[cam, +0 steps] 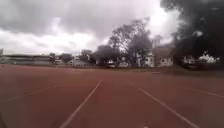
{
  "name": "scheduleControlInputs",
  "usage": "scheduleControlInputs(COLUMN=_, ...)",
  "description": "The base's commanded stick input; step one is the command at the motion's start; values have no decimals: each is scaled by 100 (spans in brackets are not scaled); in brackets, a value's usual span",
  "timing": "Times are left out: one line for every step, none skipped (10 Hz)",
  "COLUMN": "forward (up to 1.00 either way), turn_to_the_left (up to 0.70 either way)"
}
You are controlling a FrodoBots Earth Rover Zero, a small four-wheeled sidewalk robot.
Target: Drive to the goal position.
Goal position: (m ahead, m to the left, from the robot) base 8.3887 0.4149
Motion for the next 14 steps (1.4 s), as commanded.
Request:
scheduleControlInputs(forward=70, turn_to_the_left=0)
scheduleControlInputs(forward=70, turn_to_the_left=0)
scheduleControlInputs(forward=70, turn_to_the_left=0)
scheduleControlInputs(forward=70, turn_to_the_left=0)
scheduleControlInputs(forward=70, turn_to_the_left=0)
scheduleControlInputs(forward=70, turn_to_the_left=0)
scheduleControlInputs(forward=70, turn_to_the_left=0)
scheduleControlInputs(forward=70, turn_to_the_left=0)
scheduleControlInputs(forward=70, turn_to_the_left=0)
scheduleControlInputs(forward=70, turn_to_the_left=0)
scheduleControlInputs(forward=70, turn_to_the_left=0)
scheduleControlInputs(forward=70, turn_to_the_left=0)
scheduleControlInputs(forward=70, turn_to_the_left=0)
scheduleControlInputs(forward=70, turn_to_the_left=0)
